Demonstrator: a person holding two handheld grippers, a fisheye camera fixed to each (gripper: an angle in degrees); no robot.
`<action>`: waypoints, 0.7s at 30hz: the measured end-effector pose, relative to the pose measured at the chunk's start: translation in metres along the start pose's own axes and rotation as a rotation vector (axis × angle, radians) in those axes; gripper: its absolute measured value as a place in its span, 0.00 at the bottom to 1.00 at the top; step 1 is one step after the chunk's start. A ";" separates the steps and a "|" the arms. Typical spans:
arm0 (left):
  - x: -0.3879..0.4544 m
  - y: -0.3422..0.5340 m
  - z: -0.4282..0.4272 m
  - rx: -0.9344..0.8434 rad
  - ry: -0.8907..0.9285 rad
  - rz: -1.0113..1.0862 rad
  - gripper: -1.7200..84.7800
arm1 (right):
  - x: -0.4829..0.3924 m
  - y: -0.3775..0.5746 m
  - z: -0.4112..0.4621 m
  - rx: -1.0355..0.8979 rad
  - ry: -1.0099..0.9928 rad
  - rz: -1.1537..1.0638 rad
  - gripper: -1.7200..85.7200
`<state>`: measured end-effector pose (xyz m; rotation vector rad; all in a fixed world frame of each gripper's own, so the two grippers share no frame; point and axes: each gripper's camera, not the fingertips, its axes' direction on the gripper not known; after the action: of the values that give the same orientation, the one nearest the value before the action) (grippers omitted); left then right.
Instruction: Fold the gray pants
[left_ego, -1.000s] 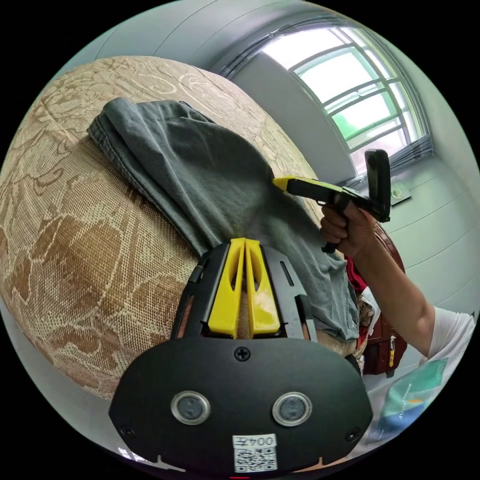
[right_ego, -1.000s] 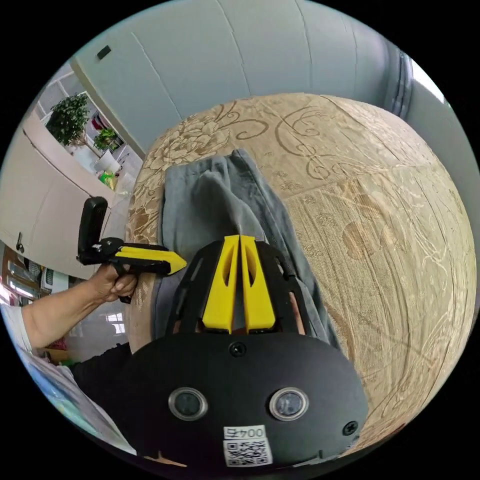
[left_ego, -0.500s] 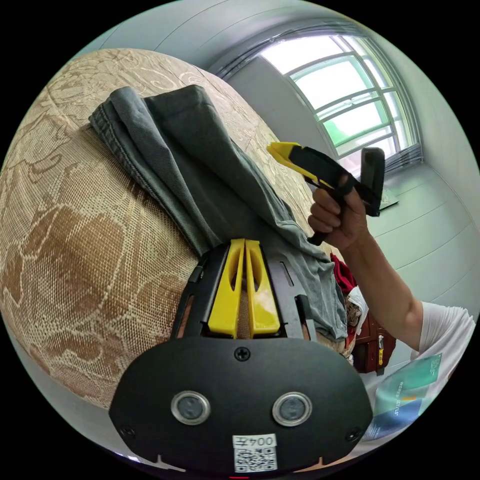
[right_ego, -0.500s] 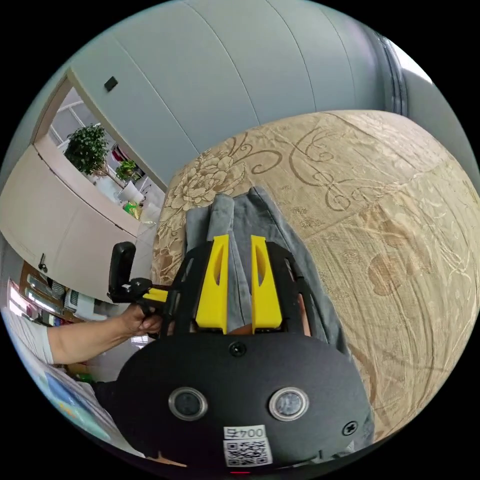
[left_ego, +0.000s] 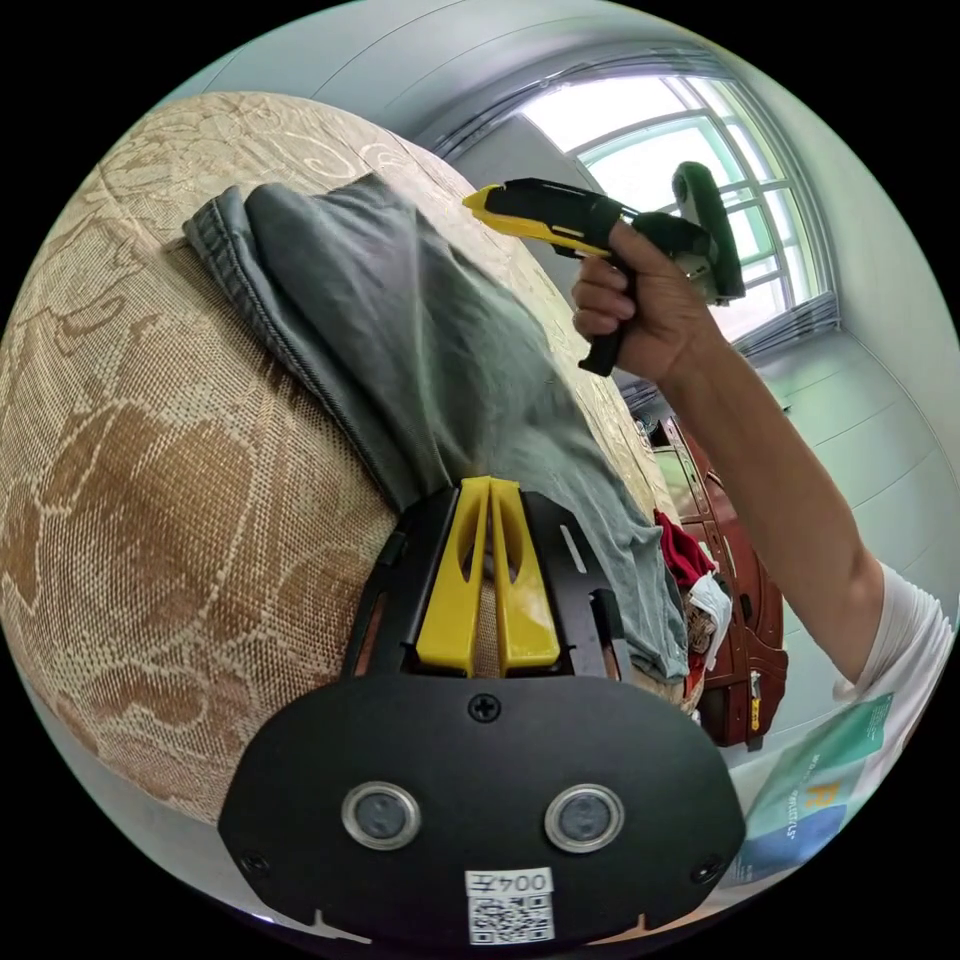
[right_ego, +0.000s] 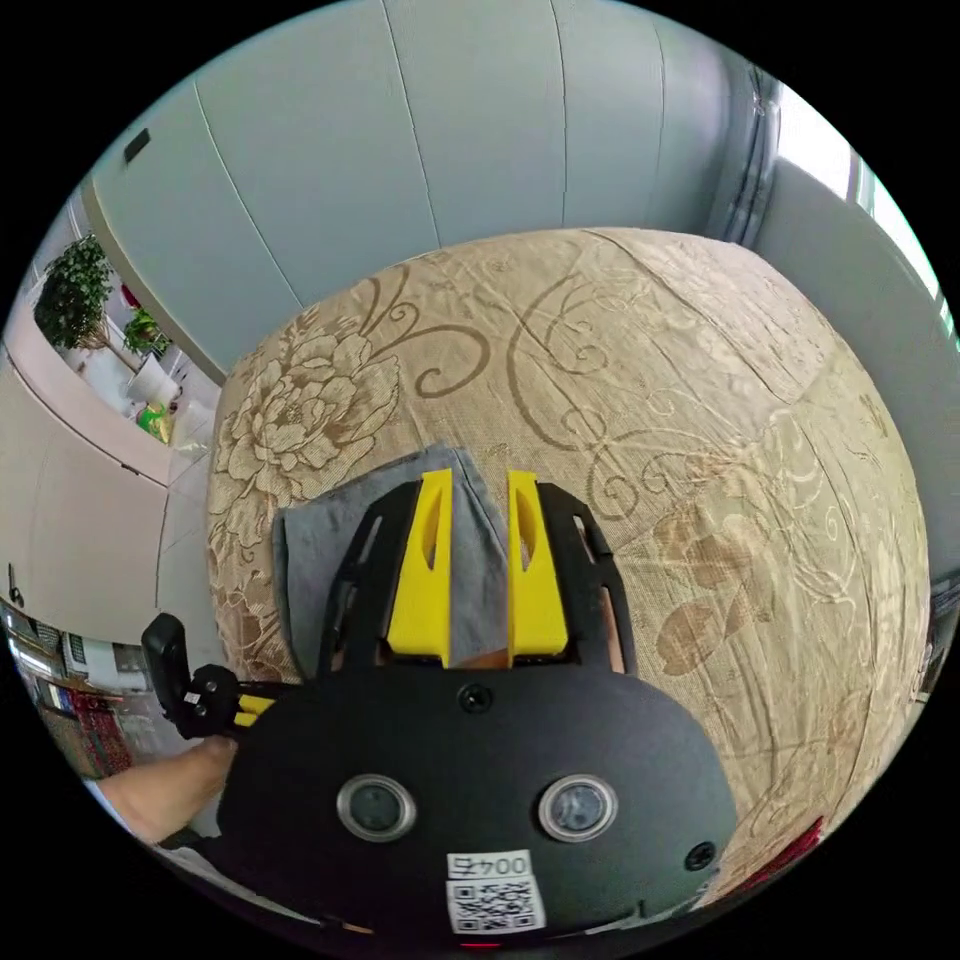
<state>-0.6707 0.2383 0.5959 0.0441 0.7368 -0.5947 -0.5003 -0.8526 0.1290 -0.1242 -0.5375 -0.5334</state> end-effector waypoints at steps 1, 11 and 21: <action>0.004 -0.002 0.002 0.000 0.000 0.000 0.03 | 0.002 0.006 -0.006 0.012 0.006 -0.004 0.14; 0.097 -0.045 -0.010 0.102 0.010 0.161 0.02 | 0.080 0.349 -0.127 0.217 -0.251 0.165 0.03; 0.123 -0.132 0.049 -0.025 -0.281 -0.089 0.02 | 0.087 0.556 -0.118 0.027 0.088 0.339 0.07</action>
<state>-0.6379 0.0550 0.5756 -0.0946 0.4754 -0.6602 -0.0975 -0.4442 0.0864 -0.1616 -0.4257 -0.1996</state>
